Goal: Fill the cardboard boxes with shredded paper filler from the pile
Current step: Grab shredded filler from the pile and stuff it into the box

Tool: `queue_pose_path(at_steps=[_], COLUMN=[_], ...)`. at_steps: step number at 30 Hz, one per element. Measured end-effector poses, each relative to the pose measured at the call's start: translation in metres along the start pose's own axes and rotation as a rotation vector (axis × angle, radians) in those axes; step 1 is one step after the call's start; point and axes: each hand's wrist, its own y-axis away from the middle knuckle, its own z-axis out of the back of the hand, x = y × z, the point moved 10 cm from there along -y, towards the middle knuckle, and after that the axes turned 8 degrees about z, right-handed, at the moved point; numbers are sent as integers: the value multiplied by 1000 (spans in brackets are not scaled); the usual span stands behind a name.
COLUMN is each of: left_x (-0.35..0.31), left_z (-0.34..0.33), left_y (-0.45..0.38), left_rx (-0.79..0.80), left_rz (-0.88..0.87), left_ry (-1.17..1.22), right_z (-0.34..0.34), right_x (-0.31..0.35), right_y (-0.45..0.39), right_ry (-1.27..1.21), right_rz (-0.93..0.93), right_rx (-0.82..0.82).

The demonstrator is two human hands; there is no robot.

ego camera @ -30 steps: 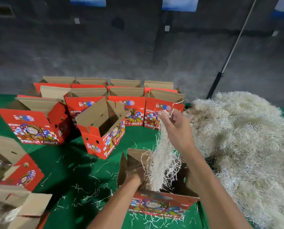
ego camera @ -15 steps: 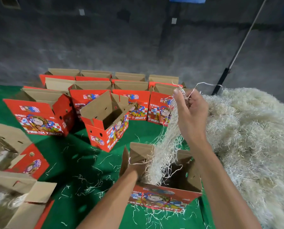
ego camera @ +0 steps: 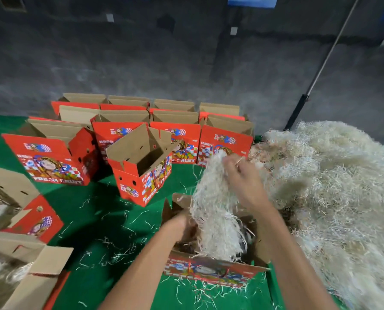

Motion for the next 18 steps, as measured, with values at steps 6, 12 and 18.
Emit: queue_pose_path(at_steps=[6, 12, 18], left_x=[-23, -57, -61], left_z=[-29, -35, -35], left_y=[25, 51, 63], left_rx=[142, 255, 112], left_rz=[-127, -382, -512], left_ry=[-260, 22, -7], right_z=[-20, -27, -43], right_x=[-58, -89, -71], right_y=[59, 110, 100], right_ry=[309, -53, -216], right_rz=[-36, -418, -361], right_rx=[29, 43, 184])
